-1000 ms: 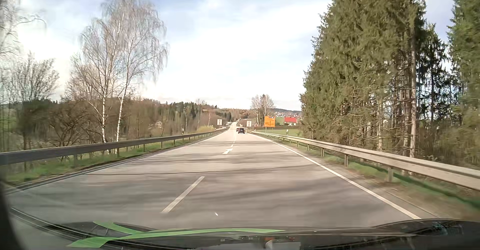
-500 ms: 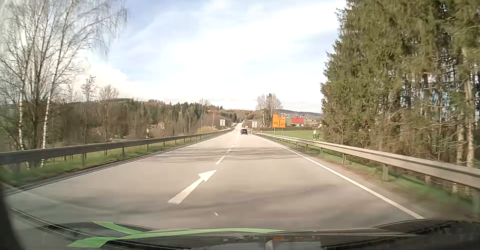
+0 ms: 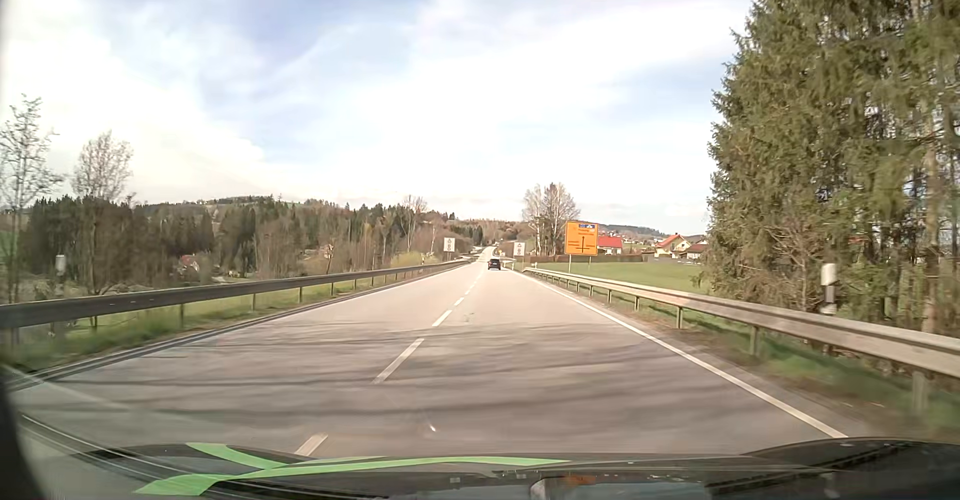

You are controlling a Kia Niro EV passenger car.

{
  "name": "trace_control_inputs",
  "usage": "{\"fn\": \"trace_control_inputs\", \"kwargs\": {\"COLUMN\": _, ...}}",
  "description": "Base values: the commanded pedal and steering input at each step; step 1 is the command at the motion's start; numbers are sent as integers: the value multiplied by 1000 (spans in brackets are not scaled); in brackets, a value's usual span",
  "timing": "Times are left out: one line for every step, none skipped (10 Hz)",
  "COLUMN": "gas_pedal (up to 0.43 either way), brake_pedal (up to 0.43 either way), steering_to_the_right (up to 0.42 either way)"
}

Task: Follow the waypoints while adhering to traffic rules and regulations

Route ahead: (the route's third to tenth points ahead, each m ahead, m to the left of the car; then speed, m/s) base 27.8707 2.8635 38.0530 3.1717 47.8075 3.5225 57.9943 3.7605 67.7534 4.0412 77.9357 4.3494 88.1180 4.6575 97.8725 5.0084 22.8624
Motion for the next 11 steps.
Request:
{"fn": "trace_control_inputs", "kwargs": {"gas_pedal": 39, "brake_pedal": 0, "steering_to_the_right": -8}}
{"fn": "trace_control_inputs", "kwargs": {"gas_pedal": 39, "brake_pedal": 0, "steering_to_the_right": -8}}
{"fn": "trace_control_inputs", "kwargs": {"gas_pedal": 39, "brake_pedal": 0, "steering_to_the_right": -7}}
{"fn": "trace_control_inputs", "kwargs": {"gas_pedal": 39, "brake_pedal": 0, "steering_to_the_right": -7}}
{"fn": "trace_control_inputs", "kwargs": {"gas_pedal": 39, "brake_pedal": 0, "steering_to_the_right": -7}}
{"fn": "trace_control_inputs", "kwargs": {"gas_pedal": 39, "brake_pedal": 0, "steering_to_the_right": -7}}
{"fn": "trace_control_inputs", "kwargs": {"gas_pedal": 39, "brake_pedal": 0, "steering_to_the_right": -7}}
{"fn": "trace_control_inputs", "kwargs": {"gas_pedal": 39, "brake_pedal": 0, "steering_to_the_right": -6}}
{"fn": "trace_control_inputs", "kwargs": {"gas_pedal": 39, "brake_pedal": 0, "steering_to_the_right": -4}}
{"fn": "trace_control_inputs", "kwargs": {"gas_pedal": 39, "brake_pedal": 0, "steering_to_the_right": -4}}
{"fn": "trace_control_inputs", "kwargs": {"gas_pedal": 0, "brake_pedal": 0, "steering_to_the_right": -3}}
